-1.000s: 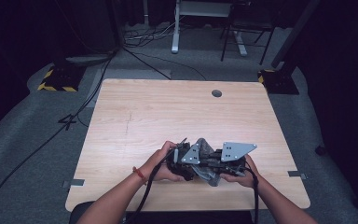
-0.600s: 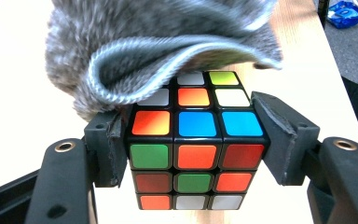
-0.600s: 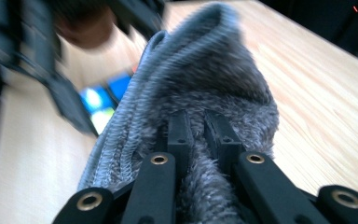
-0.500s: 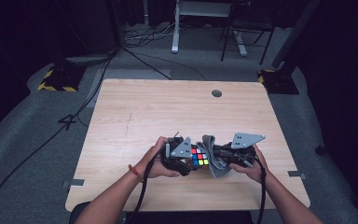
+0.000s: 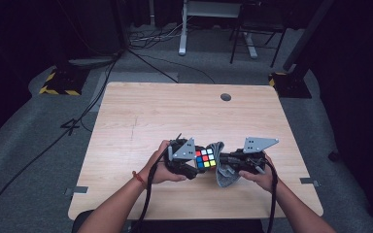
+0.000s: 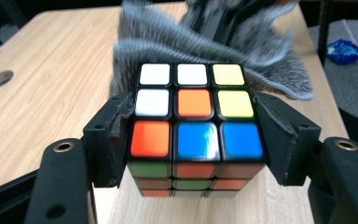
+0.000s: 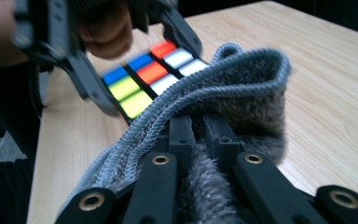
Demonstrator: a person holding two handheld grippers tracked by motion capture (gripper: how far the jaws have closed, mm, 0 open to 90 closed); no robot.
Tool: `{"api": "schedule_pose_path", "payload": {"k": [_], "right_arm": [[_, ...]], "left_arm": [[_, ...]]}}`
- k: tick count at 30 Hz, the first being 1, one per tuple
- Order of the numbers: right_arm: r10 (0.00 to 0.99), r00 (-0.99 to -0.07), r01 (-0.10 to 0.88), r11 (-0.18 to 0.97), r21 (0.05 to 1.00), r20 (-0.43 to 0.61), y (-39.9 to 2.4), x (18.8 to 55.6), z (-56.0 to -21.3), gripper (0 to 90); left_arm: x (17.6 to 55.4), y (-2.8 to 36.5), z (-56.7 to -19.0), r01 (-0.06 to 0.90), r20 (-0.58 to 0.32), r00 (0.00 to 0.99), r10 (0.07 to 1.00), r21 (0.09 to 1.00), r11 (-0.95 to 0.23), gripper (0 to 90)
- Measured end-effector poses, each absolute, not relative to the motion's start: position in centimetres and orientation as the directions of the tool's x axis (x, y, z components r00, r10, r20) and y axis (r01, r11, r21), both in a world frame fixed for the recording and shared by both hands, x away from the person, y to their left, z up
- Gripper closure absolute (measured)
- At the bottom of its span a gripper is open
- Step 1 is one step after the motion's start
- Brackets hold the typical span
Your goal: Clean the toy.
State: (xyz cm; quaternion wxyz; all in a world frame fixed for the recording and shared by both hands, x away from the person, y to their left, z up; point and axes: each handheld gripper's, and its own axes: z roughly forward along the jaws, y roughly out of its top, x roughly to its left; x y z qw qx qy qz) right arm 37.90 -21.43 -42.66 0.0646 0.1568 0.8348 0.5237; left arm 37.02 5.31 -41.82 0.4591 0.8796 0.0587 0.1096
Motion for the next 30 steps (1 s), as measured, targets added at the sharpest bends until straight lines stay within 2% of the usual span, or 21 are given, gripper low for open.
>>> {"api": "schedule_pose_path", "payload": {"k": [7, 17, 24, 30], "right_arm": [[0.305, -0.951, 0.166, 0.384, 0.908, 0.046, -21.2, 37.5, -41.9, 83.5], [0.329, -0.944, 0.182, 0.445, 0.877, 0.029, -21.1, 37.9, -42.7, 83.5], [0.300, -0.945, 0.256, 0.446, 0.858, 0.126, -21.2, 39.0, -44.6, 83.4], [0.286, -0.956, 0.200, 0.482, 0.853, 0.063, -20.9, 38.2, -44.0, 83.4]], "left_arm": [[36.8, 4.7, -42.1, -0.018, 0.178, 0.964, 0.197, 0.785, -0.619, 34.0], [36.6, 5.5, -41.3, -0.017, 0.163, 0.964, 0.211, 0.827, -0.562, 34.3], [36.6, 5.9, -40.8, -0.019, 0.162, 0.962, 0.221, 0.844, -0.536, 34.4], [36.9, 6.2, -40.8, -0.014, 0.158, 0.963, 0.220, 0.840, -0.542, 34.4]]}}
